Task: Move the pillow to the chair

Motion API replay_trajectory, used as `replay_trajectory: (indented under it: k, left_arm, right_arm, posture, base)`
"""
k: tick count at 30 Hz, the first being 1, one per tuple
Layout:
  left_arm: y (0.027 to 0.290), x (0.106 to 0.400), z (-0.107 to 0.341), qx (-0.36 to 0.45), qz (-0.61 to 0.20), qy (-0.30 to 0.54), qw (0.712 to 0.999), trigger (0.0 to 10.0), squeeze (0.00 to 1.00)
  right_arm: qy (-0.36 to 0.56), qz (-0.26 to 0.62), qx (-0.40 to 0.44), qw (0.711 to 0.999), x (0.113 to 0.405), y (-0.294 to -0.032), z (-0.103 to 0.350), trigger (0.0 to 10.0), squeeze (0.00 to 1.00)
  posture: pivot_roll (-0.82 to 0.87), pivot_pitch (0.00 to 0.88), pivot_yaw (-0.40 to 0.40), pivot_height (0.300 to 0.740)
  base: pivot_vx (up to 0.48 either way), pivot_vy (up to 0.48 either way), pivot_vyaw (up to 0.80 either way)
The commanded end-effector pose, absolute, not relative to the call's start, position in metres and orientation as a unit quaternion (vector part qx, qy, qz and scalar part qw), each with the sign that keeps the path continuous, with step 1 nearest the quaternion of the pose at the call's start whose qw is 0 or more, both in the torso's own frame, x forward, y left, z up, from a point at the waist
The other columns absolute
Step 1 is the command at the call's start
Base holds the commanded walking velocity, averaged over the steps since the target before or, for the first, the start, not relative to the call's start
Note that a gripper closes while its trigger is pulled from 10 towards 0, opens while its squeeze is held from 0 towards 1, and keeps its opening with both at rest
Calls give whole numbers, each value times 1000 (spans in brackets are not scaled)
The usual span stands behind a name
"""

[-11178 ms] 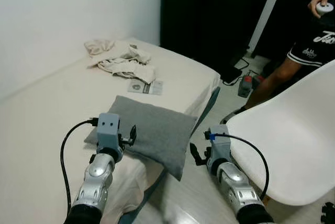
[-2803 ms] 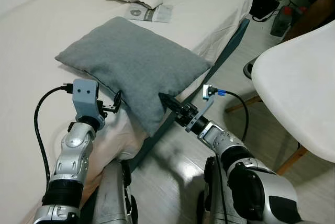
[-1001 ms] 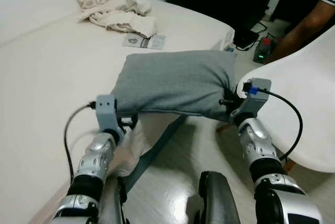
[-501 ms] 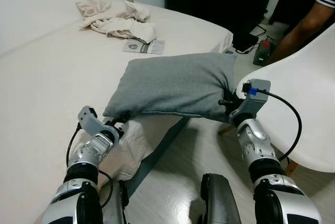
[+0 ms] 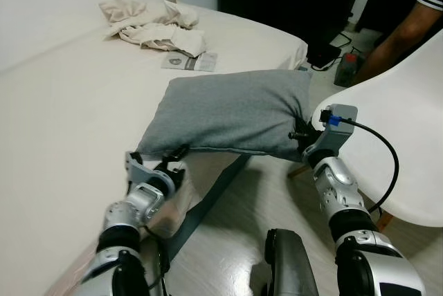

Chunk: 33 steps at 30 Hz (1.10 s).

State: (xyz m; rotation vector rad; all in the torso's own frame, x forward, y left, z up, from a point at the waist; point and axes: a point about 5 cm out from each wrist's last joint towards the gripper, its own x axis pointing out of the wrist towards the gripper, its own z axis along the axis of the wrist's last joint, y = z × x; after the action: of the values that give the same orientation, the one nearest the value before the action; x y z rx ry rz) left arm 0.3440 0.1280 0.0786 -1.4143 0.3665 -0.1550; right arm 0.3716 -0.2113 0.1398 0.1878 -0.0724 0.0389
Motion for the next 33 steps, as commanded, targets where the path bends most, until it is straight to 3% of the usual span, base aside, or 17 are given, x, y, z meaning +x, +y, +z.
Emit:
replay_trajectory:
  k: [1, 11, 15, 16, 20, 21, 23, 24, 29, 31, 33]
  left_arm:
    - [130, 340, 72, -633, -57, 160, 755, 10000, 1000]
    - [119, 349, 68, -595, 43, 146, 789, 10000, 1000]
    - [120, 350, 67, -586, 75, 140, 794, 10000, 929]
    - [119, 351, 68, -596, 81, 134, 788, 10000, 867]
    - [105, 360, 91, -666, 39, 99, 739, 10000, 153]
    - [102, 363, 98, -678, 26, 89, 729, 10000, 67]
    - [100, 364, 101, -684, 19, 82, 724, 10000, 67]
    - [97, 365, 106, -691, 7, 75, 719, 10000, 0]
    - [84, 369, 121, -704, -35, 62, 706, 10000, 0]
    - [80, 369, 120, -698, -34, 67, 713, 10000, 0]
    - [73, 368, 117, -663, -37, 79, 744, 10000, 0]
  right_arm:
    - [-59, 12, 99, 993, 373, -214, 149, 0, 0]
    - [-61, 21, 98, 993, 374, -207, 149, 0, 0]
    - [-62, 22, 99, 993, 374, -206, 149, 0, 0]
    - [-63, 22, 100, 993, 374, -206, 150, 0, 0]
    - [-64, 25, 102, 992, 375, -205, 150, 0, 0]
    - [-64, 25, 102, 992, 375, -205, 151, 0, 0]
    - [-64, 25, 102, 992, 375, -205, 151, 0, 0]
    - [-63, 26, 102, 992, 375, -205, 151, 0, 0]
    - [-61, 28, 102, 992, 375, -204, 150, 0, 0]
    - [-61, 28, 103, 992, 375, -203, 150, 0, 0]
    - [-61, 29, 102, 992, 376, -202, 150, 0, 0]
  posture:
    - [-41, 151, 42, 565]
    - [-51, 159, 45, 565]
    - [-55, 160, 46, 565]
    - [-55, 160, 46, 565]
    - [-55, 162, 46, 565]
    - [-54, 162, 45, 565]
    - [-54, 162, 45, 565]
    - [-53, 162, 44, 565]
    - [-51, 164, 43, 565]
    - [-52, 164, 43, 565]
    - [-53, 165, 43, 565]
  base:
    - [0, 0, 0]
    - [0, 0, 0]
    - [0, 0, 0]
    - [0, 0, 0]
    - [0, 0, 0]
    - [0, 0, 0]
    - [0, 0, 0]
    - [0, 0, 0]
    - [0, 0, 0]
    - [0, 0, 0]
    - [0, 0, 0]
